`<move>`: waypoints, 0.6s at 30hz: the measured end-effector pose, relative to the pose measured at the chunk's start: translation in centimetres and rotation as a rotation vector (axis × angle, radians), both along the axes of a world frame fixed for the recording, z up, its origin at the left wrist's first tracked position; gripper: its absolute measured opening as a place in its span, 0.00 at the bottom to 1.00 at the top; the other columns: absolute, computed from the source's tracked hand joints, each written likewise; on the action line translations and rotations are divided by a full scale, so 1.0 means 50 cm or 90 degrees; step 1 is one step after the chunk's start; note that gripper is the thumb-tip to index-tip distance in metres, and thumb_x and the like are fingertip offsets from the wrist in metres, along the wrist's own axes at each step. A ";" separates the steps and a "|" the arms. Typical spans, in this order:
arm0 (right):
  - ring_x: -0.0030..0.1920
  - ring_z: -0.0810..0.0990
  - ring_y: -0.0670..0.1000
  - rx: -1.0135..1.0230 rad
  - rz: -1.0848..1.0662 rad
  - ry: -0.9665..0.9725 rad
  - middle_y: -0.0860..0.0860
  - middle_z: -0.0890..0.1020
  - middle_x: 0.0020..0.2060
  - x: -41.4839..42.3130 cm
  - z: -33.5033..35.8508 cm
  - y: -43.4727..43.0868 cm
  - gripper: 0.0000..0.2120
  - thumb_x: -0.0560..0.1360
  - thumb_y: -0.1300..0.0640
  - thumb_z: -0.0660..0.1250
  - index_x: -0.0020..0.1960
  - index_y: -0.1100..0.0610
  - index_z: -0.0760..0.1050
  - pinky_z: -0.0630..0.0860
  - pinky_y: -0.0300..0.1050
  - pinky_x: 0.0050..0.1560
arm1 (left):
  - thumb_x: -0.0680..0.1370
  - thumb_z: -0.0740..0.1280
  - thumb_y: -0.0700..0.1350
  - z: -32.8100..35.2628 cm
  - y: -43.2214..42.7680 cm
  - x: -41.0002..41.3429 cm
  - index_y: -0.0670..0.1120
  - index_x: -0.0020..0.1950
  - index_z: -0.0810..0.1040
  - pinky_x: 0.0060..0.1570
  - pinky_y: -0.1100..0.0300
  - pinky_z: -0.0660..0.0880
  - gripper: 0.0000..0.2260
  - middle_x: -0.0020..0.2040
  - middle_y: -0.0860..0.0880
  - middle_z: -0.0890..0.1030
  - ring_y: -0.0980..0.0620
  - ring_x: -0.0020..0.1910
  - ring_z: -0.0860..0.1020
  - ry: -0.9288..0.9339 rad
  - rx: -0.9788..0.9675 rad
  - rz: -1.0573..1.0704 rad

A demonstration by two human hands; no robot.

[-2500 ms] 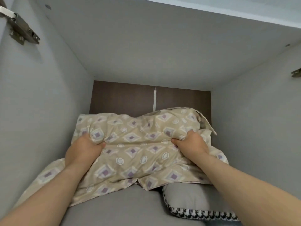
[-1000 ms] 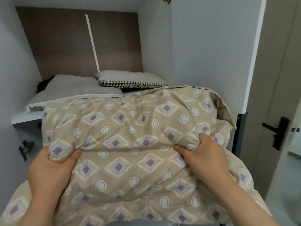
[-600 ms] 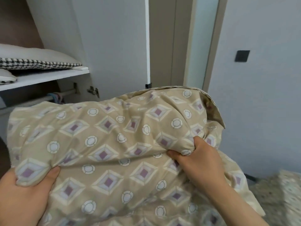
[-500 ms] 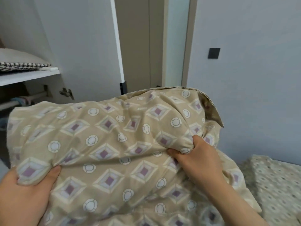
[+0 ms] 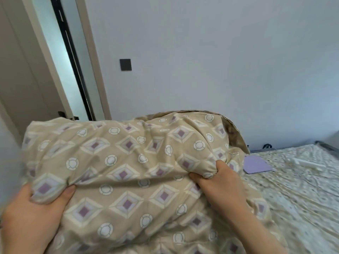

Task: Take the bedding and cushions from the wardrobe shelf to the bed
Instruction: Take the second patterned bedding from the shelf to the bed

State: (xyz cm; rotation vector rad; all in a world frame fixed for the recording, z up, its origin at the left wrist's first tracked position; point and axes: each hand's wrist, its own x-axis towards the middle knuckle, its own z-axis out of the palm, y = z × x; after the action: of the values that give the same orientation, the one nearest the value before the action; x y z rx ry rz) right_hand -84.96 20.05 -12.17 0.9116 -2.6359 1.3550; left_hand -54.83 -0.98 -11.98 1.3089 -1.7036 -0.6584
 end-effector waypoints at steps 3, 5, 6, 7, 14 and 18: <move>0.37 0.78 0.50 0.001 -0.062 -0.002 0.43 0.78 0.34 -0.084 -0.007 0.057 0.26 0.56 0.26 0.65 0.39 0.47 0.69 0.76 0.51 0.40 | 0.56 0.65 0.71 0.011 -0.006 -0.114 0.45 0.56 0.79 0.52 0.44 0.73 0.39 0.50 0.41 0.80 0.39 0.48 0.77 -0.040 -0.001 -0.065; 0.38 0.78 0.51 0.006 -0.103 -0.002 0.42 0.79 0.34 -0.128 -0.011 0.092 0.27 0.56 0.26 0.65 0.40 0.47 0.69 0.77 0.51 0.40 | 0.56 0.65 0.72 0.016 -0.007 -0.194 0.45 0.55 0.79 0.58 0.40 0.72 0.39 0.53 0.40 0.80 0.37 0.53 0.77 -0.040 -0.021 -0.112; 0.38 0.78 0.51 0.006 -0.121 -0.001 0.42 0.79 0.34 -0.149 -0.011 0.109 0.27 0.56 0.26 0.65 0.40 0.47 0.69 0.77 0.51 0.40 | 0.56 0.66 0.71 0.016 -0.011 -0.233 0.46 0.55 0.79 0.58 0.39 0.72 0.38 0.53 0.40 0.81 0.37 0.53 0.78 -0.034 -0.030 -0.133; 0.38 0.78 0.51 0.010 -0.136 0.002 0.43 0.79 0.34 -0.167 -0.011 0.119 0.27 0.56 0.26 0.64 0.40 0.47 0.70 0.77 0.51 0.41 | 0.56 0.66 0.71 0.020 -0.013 -0.264 0.46 0.54 0.79 0.57 0.39 0.73 0.37 0.52 0.40 0.81 0.37 0.53 0.78 -0.032 -0.041 -0.144; 0.40 0.79 0.52 0.021 -0.293 -0.009 0.43 0.80 0.37 -0.332 -0.054 0.195 0.27 0.56 0.26 0.65 0.42 0.46 0.71 0.76 0.50 0.40 | 0.58 0.68 0.69 -0.022 -0.034 -0.573 0.48 0.45 0.77 0.42 0.48 0.75 0.28 0.43 0.42 0.82 0.37 0.45 0.79 -0.031 -0.101 -0.236; 0.42 0.80 0.54 0.025 -0.373 -0.019 0.45 0.81 0.39 -0.424 -0.092 0.195 0.28 0.56 0.25 0.65 0.44 0.46 0.72 0.77 0.50 0.42 | 0.59 0.68 0.67 -0.050 -0.071 -0.752 0.49 0.40 0.76 0.37 0.51 0.71 0.23 0.37 0.45 0.79 0.37 0.42 0.78 -0.042 -0.118 -0.325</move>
State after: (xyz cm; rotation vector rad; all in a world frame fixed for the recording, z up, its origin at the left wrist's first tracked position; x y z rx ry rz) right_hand -106.16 29.78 -16.75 0.0864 -2.6387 1.1633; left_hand -92.44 -4.53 -14.48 0.7746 -2.1204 -0.7264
